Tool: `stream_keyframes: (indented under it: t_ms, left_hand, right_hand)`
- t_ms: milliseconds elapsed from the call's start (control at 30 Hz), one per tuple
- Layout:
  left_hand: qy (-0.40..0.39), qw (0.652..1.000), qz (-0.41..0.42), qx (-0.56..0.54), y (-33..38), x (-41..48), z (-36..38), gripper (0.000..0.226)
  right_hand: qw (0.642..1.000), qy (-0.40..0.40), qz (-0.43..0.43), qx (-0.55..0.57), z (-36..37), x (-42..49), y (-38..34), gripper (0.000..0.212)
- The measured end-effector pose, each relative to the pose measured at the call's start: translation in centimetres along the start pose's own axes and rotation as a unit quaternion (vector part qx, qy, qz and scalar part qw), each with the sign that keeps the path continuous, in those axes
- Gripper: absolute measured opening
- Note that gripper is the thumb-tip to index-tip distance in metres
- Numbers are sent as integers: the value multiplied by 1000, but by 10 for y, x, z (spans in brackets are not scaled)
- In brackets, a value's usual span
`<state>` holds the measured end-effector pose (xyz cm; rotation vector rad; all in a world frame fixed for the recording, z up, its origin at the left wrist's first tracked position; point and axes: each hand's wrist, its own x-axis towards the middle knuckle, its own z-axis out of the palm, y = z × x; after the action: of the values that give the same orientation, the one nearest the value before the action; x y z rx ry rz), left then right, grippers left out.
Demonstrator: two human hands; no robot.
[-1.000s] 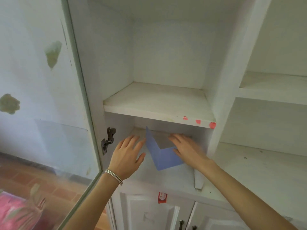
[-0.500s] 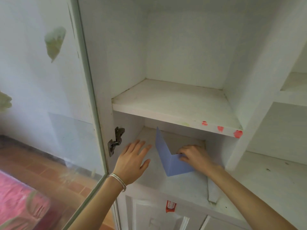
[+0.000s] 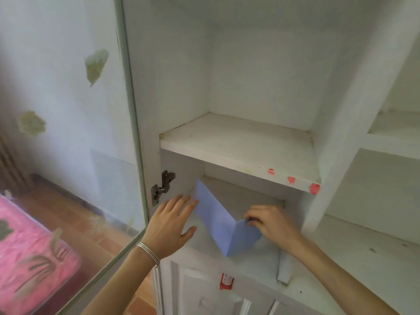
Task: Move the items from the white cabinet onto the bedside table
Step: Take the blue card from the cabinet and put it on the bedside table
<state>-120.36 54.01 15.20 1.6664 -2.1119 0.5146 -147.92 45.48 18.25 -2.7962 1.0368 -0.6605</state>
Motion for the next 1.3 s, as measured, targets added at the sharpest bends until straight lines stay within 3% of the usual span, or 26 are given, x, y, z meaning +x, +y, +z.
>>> stream_keyframes:
  t_ms: [133,333,467,667,833,867,933,1067,1200,1300]
  left_hand:
    - [0,998,-55,29,7,-40,-26,67]
    - [-10,986,-146,73,53,-124,-74,93]
    - [-23,973,-215,79,85,-189,-109,86]
    - [-55,959,-249,125,139,-302,-167,57]
    - [-48,933,-302,188,177,-403,-223,6]
    - [-59,924,-316,207,186,-423,-236,5]
    - [-78,907,-336,240,205,-466,-263,17]
    - [-69,876,-343,332,238,-559,-322,17]
    - [-38,845,-329,421,272,-651,-385,25]
    - [-52,842,-302,445,295,-716,-428,26]
  right_hand:
    - [997,-12,-71,28,-14,-13,-10,8]
    - [965,-23,-249,76,-16,-52,-32,5]
    - [919,-18,-381,103,1,-76,-71,20]
    - [837,-19,-520,170,28,-111,-158,16]
    - [761,-23,-619,194,47,-135,-256,18]
    - [742,-25,-641,194,52,-141,-277,19]
    - [712,-35,-675,191,62,-154,-322,21]
    - [657,-71,-730,176,76,-194,-429,18]
    - [615,-120,-761,167,83,-245,-549,40]
    - [605,-89,-764,204,78,-285,-647,24]
